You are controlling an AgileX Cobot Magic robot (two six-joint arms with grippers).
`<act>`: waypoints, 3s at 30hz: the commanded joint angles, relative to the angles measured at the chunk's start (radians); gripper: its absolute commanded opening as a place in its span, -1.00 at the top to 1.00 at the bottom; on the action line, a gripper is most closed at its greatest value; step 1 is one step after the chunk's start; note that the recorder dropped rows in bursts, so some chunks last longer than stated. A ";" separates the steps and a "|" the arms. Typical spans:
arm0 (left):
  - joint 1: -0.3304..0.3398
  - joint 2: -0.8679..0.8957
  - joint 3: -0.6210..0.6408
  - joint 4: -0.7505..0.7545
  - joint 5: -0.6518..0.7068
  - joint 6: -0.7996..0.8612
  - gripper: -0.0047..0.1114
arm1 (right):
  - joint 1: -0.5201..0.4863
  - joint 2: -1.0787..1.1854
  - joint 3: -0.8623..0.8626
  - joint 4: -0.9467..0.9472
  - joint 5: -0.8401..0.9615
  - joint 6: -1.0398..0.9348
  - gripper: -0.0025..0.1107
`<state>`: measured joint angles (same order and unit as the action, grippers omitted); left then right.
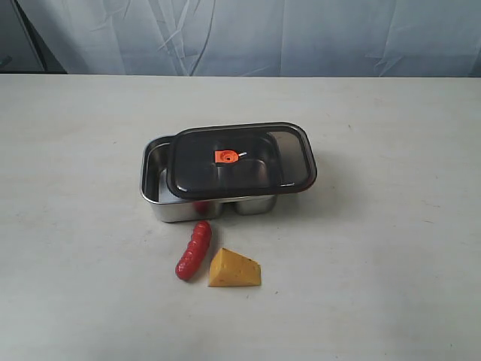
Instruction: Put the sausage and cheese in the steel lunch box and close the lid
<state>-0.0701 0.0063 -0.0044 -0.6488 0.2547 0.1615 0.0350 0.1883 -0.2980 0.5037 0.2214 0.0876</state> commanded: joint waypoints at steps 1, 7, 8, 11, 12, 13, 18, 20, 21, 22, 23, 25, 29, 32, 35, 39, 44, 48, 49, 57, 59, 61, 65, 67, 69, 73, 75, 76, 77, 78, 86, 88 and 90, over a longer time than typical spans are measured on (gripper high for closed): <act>-0.002 -0.006 0.004 0.016 -0.003 0.003 0.92 | -0.004 0.348 -0.081 0.244 0.150 -0.409 0.97; -0.002 -0.006 0.004 0.020 0.003 0.003 0.92 | -0.004 0.887 -0.266 0.469 0.393 -0.694 0.97; -0.002 -0.006 0.004 0.022 0.003 0.003 0.92 | -0.004 0.976 -0.302 0.521 0.440 -0.757 0.97; -0.002 -0.006 0.004 0.022 0.003 0.003 0.92 | -0.004 1.200 -0.395 0.665 0.600 -0.920 0.97; -0.002 -0.006 0.004 0.022 0.003 0.003 0.92 | -0.004 1.269 -0.421 0.693 0.627 -0.936 0.97; -0.002 -0.006 0.004 0.022 0.003 0.003 0.92 | -0.006 1.331 -0.451 0.705 0.657 -0.938 0.97; -0.002 -0.006 0.004 0.022 0.003 0.003 0.92 | -0.010 1.518 -0.552 0.757 0.688 -0.938 0.97; -0.002 -0.006 0.004 0.022 0.003 0.003 0.92 | -0.019 1.558 -0.572 0.790 0.692 -0.938 0.97; -0.002 -0.006 0.004 0.022 0.003 0.003 0.92 | -0.024 1.568 -0.578 0.800 0.690 -0.938 0.97; -0.002 -0.006 0.004 0.022 0.003 0.003 0.92 | -0.028 1.573 -0.585 0.799 0.683 -0.938 0.97; -0.002 -0.006 0.004 0.022 0.003 0.003 0.92 | -0.035 1.573 -0.589 0.799 0.675 -0.938 0.97; -0.002 -0.006 0.004 0.022 0.005 0.003 0.92 | -0.035 1.571 -0.598 0.770 0.645 -0.938 0.97; -0.002 -0.006 0.004 0.022 0.005 0.003 0.92 | -0.035 1.571 -0.604 0.704 0.586 -0.899 0.97; -0.002 -0.006 0.004 0.022 0.005 0.003 0.92 | -0.035 1.575 -0.604 0.700 0.535 -0.897 0.68; -0.002 -0.006 0.004 0.022 0.005 0.003 0.92 | -0.035 1.575 -0.604 0.715 0.527 -0.873 -0.07; -0.002 -0.006 0.004 0.022 0.005 0.003 0.92 | -0.032 1.591 -0.604 0.805 0.531 -0.873 -0.22; -0.002 -0.006 0.004 0.022 0.005 0.003 0.92 | 0.021 1.674 -0.604 0.834 0.471 -0.873 0.05; -0.002 -0.006 0.004 0.022 0.005 0.003 0.92 | 0.025 1.692 -0.604 0.911 0.485 -0.937 0.05; -0.002 -0.006 0.004 0.022 0.005 0.003 0.92 | 0.025 1.692 -0.604 0.923 0.490 -0.955 0.05; -0.002 -0.006 0.004 0.022 0.005 0.003 0.92 | 0.025 1.692 -0.604 0.991 0.512 -1.007 0.05; -0.002 -0.006 0.004 0.022 0.005 0.003 0.92 | 0.025 1.694 -0.604 1.001 0.512 -1.007 0.05; -0.002 -0.006 0.004 0.022 0.005 0.003 0.92 | 0.025 1.701 -0.604 1.021 0.528 -1.007 0.05; -0.002 -0.006 0.004 0.022 0.005 0.003 0.92 | 0.033 1.737 -0.604 1.075 0.605 -1.041 0.05; -0.002 -0.006 0.004 0.022 0.005 0.003 0.92 | 0.048 1.750 -0.604 1.094 0.609 -1.068 0.05; -0.002 -0.006 0.004 0.022 0.005 0.003 0.92 | 0.064 1.758 -0.604 1.101 0.609 -1.084 0.08; -0.002 -0.006 0.004 0.022 0.005 0.003 0.92 | 0.086 1.761 -0.604 1.103 0.603 -1.088 0.54; -0.002 -0.006 0.004 0.022 0.005 0.003 0.92 | 0.088 1.761 -0.604 1.102 0.613 -1.118 0.86; -0.002 -0.006 0.004 0.022 0.005 0.003 0.92 | 0.088 1.761 -0.604 1.102 0.619 -1.126 0.96; -0.002 -0.006 0.004 0.022 0.005 0.003 0.92 | 0.088 1.761 -0.604 1.102 0.624 -1.127 0.95; -0.002 -0.006 0.004 0.022 0.005 0.003 0.92 | 0.088 1.761 -0.604 1.097 0.633 -1.127 0.95; -0.002 -0.006 0.004 0.022 0.005 0.003 0.92 | 0.088 1.744 -0.604 1.094 0.692 -1.144 0.96; -0.002 -0.006 0.004 0.022 0.005 0.003 0.92 | 0.088 1.723 -0.604 1.094 0.692 -1.156 0.96; -0.002 -0.006 0.004 0.022 0.005 0.003 0.92 | 0.088 1.700 -0.604 1.094 0.692 -1.161 0.96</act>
<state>-0.0701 0.0063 -0.0044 -0.6288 0.2599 0.1615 0.1199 1.9245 -0.8987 1.6051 0.8904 -1.0450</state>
